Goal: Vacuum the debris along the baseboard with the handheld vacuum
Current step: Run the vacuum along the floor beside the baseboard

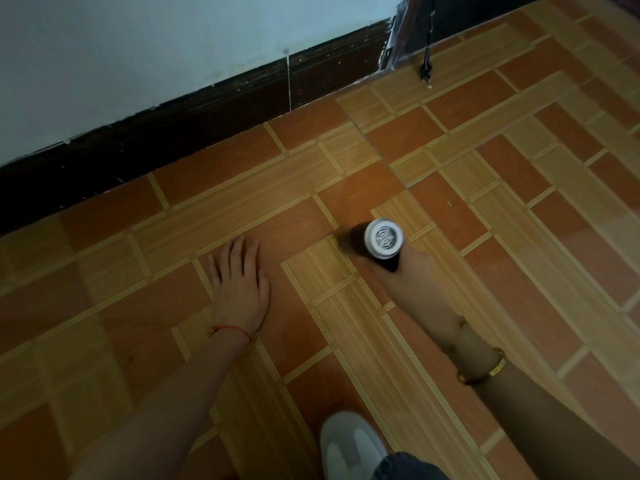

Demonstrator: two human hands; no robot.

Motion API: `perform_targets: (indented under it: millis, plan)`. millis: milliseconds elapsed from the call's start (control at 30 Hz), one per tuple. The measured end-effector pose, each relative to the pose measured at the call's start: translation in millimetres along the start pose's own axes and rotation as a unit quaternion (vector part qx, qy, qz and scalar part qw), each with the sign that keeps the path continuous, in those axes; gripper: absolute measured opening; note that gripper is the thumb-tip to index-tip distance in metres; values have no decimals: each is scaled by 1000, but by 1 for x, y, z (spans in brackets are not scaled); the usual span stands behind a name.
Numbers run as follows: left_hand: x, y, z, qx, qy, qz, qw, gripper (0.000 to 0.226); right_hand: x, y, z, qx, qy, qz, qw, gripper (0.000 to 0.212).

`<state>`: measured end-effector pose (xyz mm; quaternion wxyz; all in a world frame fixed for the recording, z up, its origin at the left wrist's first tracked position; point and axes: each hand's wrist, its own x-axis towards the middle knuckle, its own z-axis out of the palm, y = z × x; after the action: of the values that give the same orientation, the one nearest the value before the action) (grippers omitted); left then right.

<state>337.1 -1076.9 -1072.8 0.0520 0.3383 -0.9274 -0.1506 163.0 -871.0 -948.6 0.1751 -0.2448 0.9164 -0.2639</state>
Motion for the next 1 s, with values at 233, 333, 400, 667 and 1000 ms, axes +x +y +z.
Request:
perform_targets:
  millis: [233,333,400,667,1000]
  plan:
    - [1,0,-1,18,13,6,1000,53,33,12,-12,-1,58,35,998,66]
    - [4,-1,-3,34,25,12,999,51,27,-4,-2,25,-14,-10,1000,60]
    - [8,0,-4,37,37,14,999,48,23,-12,7,36,-37,-42,998,57]
    - [39,9,-7,37,35,2,999,50,60,-5,4,16,28,-1,999,64]
    - [79,30,0,16,16,9,1000,52,89,-5,-5,19,69,19,997,68]
